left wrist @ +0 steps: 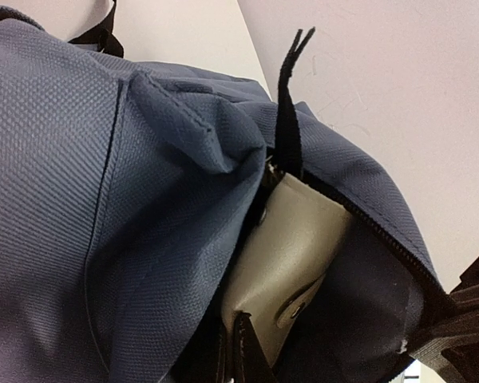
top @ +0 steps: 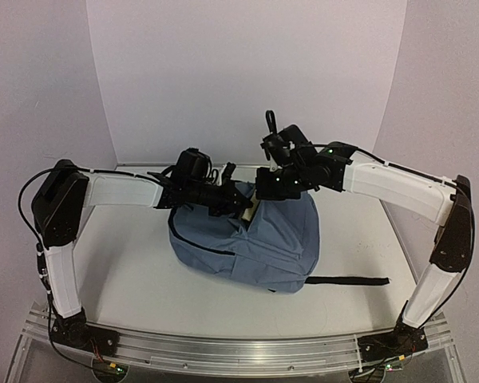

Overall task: Pack the student bag
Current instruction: Place the personal item in the student bag.

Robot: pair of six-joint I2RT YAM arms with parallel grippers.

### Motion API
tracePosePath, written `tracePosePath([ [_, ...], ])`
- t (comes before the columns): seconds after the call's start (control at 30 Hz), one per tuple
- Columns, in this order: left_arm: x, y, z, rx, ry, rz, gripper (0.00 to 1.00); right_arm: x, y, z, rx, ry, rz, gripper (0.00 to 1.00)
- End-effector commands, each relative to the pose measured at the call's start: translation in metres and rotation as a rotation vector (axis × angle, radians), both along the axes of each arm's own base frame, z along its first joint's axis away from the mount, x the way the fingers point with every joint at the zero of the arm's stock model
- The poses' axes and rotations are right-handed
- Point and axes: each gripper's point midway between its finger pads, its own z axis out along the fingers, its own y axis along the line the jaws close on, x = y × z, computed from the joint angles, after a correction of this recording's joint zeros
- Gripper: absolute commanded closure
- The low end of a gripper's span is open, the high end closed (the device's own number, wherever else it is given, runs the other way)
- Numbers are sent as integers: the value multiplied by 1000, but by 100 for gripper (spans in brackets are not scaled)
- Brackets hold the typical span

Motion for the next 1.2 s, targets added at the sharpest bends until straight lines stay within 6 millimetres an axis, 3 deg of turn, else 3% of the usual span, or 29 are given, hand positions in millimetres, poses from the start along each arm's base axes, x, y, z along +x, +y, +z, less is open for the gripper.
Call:
tracePosePath([
  [0.0,-1,-32,30,-71,-102,-10,100,-2,16,100,251,-189,19,100],
  [0.1,-9,-39,27,-62,-99,-31,100,2,10,96,234,-197,-15,100],
  [0.3,-29,-51,-1,9,-22,-105,100,7,5,88,209,-203,-62,100],
  [0.47,-38,-46,-11,52,-21,-106,100,9,-2,84,203,-205,-102,100],
  [0.57,-36,-34,2,82,-64,-63,91,8,-5,83,203,-200,-110,99],
  [0.7,-34,-11,25,121,-126,12,59,0,-13,91,225,-203,-106,64],
  [0.8,-35,18,29,179,-125,83,51,-5,-28,103,229,-231,-131,53],
  [0.9,-36,48,30,237,-113,144,46,-5,-41,107,209,-247,-154,53],
  [0.97,-39,66,32,271,-100,170,43,-1,-42,100,200,-231,-145,58],
  [1.17,-29,97,46,290,-101,231,35,10,-17,48,143,-121,-61,75],
])
